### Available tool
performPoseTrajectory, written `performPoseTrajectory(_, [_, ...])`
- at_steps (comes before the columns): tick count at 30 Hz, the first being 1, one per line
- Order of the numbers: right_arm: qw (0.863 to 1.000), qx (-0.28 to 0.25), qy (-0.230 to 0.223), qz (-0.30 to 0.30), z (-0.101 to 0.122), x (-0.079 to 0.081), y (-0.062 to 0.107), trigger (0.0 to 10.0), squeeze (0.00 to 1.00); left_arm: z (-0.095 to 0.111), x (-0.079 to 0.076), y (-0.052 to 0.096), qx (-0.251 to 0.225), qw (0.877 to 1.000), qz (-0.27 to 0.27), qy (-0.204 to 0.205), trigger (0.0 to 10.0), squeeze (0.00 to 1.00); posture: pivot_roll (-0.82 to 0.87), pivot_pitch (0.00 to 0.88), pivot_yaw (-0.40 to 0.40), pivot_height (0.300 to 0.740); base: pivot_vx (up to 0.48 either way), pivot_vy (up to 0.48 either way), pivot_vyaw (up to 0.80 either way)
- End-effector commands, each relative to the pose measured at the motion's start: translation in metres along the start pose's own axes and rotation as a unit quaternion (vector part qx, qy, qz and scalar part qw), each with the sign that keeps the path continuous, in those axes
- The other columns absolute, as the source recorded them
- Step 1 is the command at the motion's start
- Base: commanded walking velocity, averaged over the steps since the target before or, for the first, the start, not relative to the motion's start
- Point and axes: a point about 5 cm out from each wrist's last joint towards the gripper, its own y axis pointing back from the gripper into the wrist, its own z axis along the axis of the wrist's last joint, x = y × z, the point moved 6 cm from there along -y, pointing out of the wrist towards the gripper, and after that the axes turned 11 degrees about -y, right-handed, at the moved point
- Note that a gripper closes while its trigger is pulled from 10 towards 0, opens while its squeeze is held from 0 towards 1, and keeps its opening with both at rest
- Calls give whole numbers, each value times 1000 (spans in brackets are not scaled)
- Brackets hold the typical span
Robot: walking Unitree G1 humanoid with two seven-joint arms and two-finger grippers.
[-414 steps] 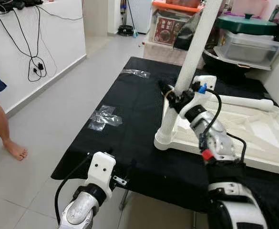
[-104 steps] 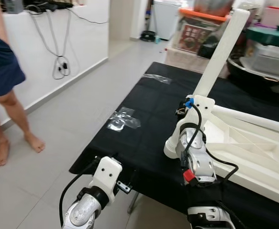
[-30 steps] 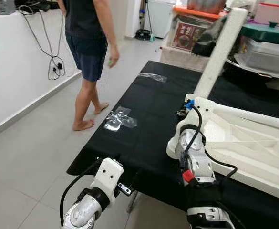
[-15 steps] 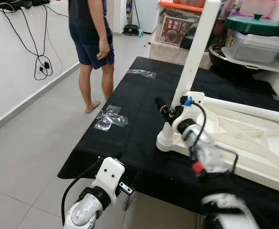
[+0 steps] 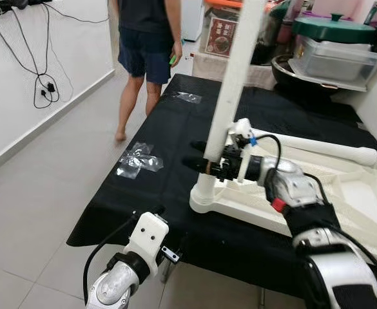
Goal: Building children table
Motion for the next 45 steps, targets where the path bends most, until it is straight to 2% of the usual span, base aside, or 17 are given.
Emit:
performPoseTrajectory(1, [999,3,5,33,3,9,-10,1804,0,-1,-3,1,6,1000,-3,1,10000,0,156,0,-122,740,0,0,0])
performPoseTrajectory(12, [996,-83,0,-31,8,-2,-8,0,0,-2,-4,1,7,1000,-2,3,10000,0,135,0,-126,740,0,0,0])
performPoseTrajectory(14, [952,-137,-31,-274,2,-47,11,0,0,-2,-3,0,6,1000,-3,4,10000,0,117,0,-118,740,0,0,0])
performPoseTrajectory(16, [952,-137,-31,-274,2,-47,11,0,0,-2,-3,0,6,1000,-3,4,10000,0,117,0,-118,740,0,0,0])
performPoseTrajectory(17, [907,-155,-43,-390,-3,-65,29,0,0,-2,-2,0,6,1000,-3,4,10000,0,109,0,-111,740,0,0,0])
performPoseTrajectory(18, [907,-155,-43,-390,-3,-65,29,0,0,-2,-2,0,6,1000,-3,4,10000,0,109,0,-111,740,0,0,0])
performPoseTrajectory(19, [842,-169,-56,-509,-13,-75,57,0,0,-2,-2,-1,6,1000,-5,3,10000,0,109,0,-113,740,0,0,0])
performPoseTrajectory(20, [842,-169,-56,-509,-13,-75,57,0,0,-2,-2,-1,6,1000,-5,3,10000,0,109,0,-113,740,0,0,0])
performPoseTrajectory(21, [785,-180,-62,-590,-21,-74,79,0,0,-2,-2,-1,6,1000,-6,2,10000,0,117,0,-116,740,0,0,0])
performPoseTrajectory(23, [746,-192,-66,-634,-26,-70,93,0,0,-2,-2,-1,5,1000,-7,0,10000,0,118,0,-115,740,0,0,0])
performPoseTrajectory(27, [714,-202,-79,-666,-33,-60,97,0,0,-2,-1,-1,6,1000,-4,-2,10000,0,127,0,-124,740,0,0,0])
performPoseTrajectory(31, [720,-201,-95,-658,-39,-54,82,0,0,-2,-1,-1,5,1000,-3,-3,10000,0,122,0,-122,740,0,0,0])
performPoseTrajectory(32, [738,-205,-109,-633,-40,-51,68,10000,0,-2,-2,-1,5,1000,-2,-2,10000,0,123,0,-123,740,0,0,0])
performPoseTrajectory(33, [758,-223,-107,-603,-33,-47,56,10000,1000,-2,-2,-1,6,1000,-2,-2,10000,0,122,0,-121,740,0,0,0])
performPoseTrajectory(40, [817,-252,-91,-511,-12,-40,30,10000,1000,-2,-3,-1,6,1000,-3,1,10000,0,111,0,-126,740,0,0,0])
performPoseTrajectory(41, [850,-254,-102,-450,-5,-36,17,10000,0,-2,-3,-2,6,1000,-3,2,10000,0,114,0,-131,740,0,0,0])
performPoseTrajectory(45, [903,-245,-93,-341,8,-23,6,10000,0,-2,-3,-2,4,1000,-2,3,10000,0,112,0,-121,740,0,0,0])
